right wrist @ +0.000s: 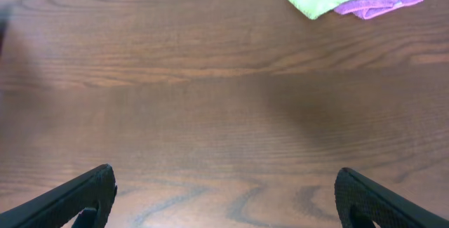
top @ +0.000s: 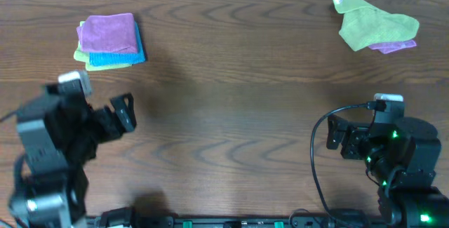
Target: Fold the cloth
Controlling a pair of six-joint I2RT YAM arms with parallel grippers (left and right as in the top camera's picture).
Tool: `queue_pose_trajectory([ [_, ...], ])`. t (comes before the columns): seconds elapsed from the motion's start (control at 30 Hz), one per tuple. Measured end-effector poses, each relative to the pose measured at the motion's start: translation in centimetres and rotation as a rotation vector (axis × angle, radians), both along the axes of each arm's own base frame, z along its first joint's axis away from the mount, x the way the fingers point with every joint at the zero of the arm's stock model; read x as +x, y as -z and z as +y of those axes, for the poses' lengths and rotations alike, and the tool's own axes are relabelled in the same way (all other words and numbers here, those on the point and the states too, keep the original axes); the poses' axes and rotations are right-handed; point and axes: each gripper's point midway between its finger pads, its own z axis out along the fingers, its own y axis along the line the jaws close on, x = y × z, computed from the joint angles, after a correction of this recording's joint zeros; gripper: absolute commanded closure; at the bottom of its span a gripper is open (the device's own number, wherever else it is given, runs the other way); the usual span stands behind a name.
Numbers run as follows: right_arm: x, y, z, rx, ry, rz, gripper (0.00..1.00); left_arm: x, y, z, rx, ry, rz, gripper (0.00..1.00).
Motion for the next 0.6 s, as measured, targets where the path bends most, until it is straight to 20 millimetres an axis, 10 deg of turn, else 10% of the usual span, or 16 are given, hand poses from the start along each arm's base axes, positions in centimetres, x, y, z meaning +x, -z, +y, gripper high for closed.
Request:
queue_pose_trajectory([
  [0.6,0.0,0.2,-0.1,0.0,0.004,0.005,0.01,-5.4,14.7,0.9,0.3,0.063,-0.109,0.05],
])
